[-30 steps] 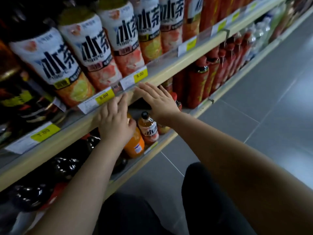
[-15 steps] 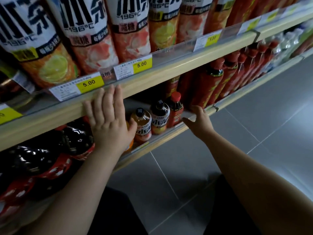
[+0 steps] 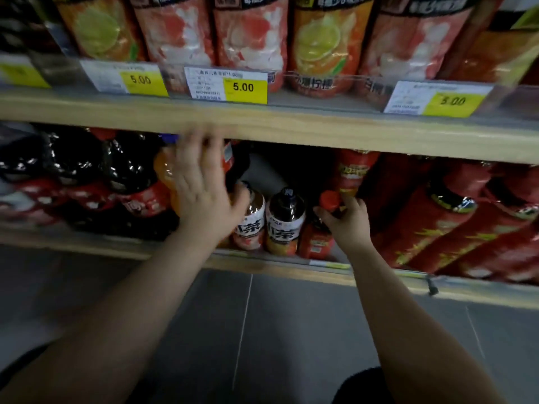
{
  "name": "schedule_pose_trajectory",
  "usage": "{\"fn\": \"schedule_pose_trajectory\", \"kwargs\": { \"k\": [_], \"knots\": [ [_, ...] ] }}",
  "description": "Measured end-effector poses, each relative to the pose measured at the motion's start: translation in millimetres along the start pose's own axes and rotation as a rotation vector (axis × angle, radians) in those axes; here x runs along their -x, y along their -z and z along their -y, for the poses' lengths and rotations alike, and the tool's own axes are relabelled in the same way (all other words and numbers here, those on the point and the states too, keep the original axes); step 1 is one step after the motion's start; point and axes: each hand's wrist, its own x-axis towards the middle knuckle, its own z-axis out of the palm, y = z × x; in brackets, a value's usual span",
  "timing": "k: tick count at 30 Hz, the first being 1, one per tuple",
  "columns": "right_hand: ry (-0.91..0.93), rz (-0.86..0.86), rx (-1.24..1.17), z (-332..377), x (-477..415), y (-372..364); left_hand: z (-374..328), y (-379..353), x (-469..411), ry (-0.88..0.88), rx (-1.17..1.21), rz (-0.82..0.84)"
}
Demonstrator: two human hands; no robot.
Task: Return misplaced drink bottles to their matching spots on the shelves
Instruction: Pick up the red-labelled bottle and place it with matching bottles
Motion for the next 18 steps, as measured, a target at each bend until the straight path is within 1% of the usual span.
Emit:
{"fn": "schedule_pose_trajectory", "kwargs": {
  "k": [2, 4, 6, 8, 10, 11, 14, 15, 16, 18],
  "knots": [
    [0.012, -0.033, -0.028, -1.5, 0.3, 1.5, -32.8, -11.7, 15.9, -0.073, 0.049, 0.155],
    [0.028, -0.039, -0.018, -2.1, 4.0, 3.8, -57.6, -22.7, 28.3, -0.086, 0.051, 0.376],
    [0.068, -0.036, -0.015, -3.8, 7.1, 3.7, -70.5, -32.2, 34.9, -0.052, 0.057, 0.558],
    [0.049, -0.044, -0.11, -1.4, 11.8, 3.8, -75.9, -40.0, 39.4, 0.033, 0.091, 0.7],
    [0.034, -0.078, -0.131, 2.1, 15.3, 6.4, -78.1, -40.8, 40.3, 0.119, 0.122, 0.74],
    [0.032, -0.093, -0.109, 3.0, 16.7, 10.0, -79.0, -38.6, 39.4, 0.117, 0.122, 0.709],
    [0.026, -0.154, -0.066, 11.0, 21.2, 31.6, -79.6, -35.0, 34.7, 0.025, 0.179, 0.531],
    [0.036, -0.202, -0.052, 14.9, 23.4, 40.8, -81.2, -36.0, 33.0, 0.003, 0.241, 0.53],
    [0.047, -0.26, -0.042, 19.6, 26.9, 49.9, -85.1, -37.2, 31.9, 0.0, 0.324, 0.577],
    [0.048, -0.383, -0.053, 31.5, 36.9, 68.1, -97.3, -42.5, 33.9, 0.05, 0.518, 0.766]
  ]
}}
